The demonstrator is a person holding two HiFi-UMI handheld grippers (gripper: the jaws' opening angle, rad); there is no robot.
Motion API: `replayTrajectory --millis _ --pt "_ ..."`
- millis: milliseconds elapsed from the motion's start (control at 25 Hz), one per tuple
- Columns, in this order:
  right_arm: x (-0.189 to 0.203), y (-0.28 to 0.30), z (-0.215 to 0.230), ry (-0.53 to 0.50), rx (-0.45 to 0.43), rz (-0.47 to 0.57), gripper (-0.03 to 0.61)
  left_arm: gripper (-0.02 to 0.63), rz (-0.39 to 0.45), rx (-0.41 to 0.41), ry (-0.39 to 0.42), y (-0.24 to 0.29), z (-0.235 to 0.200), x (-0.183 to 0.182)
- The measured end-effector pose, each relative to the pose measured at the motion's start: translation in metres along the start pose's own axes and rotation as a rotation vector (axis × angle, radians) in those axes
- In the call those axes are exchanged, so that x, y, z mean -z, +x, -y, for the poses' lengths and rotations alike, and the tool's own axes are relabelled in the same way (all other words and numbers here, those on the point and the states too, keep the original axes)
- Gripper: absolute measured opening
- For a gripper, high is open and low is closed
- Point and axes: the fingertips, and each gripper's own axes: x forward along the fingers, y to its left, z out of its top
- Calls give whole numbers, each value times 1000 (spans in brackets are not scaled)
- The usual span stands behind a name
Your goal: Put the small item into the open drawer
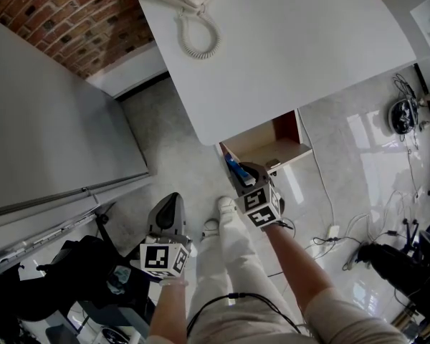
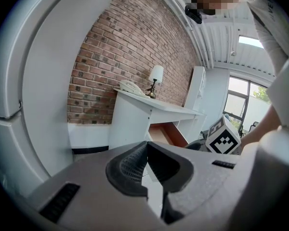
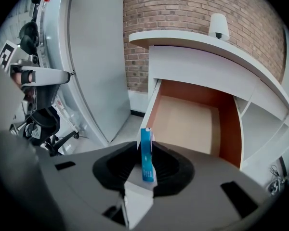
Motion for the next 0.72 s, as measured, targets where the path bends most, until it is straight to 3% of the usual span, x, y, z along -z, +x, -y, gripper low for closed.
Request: replayTrajectory --millis 520,720 --pt "-15 -23 -2 14 27 46 103 5 23 24 25 -6 3 -16" --pt "-22 -40 1 16 43 76 60 5 34 38 33 -6 8 -26"
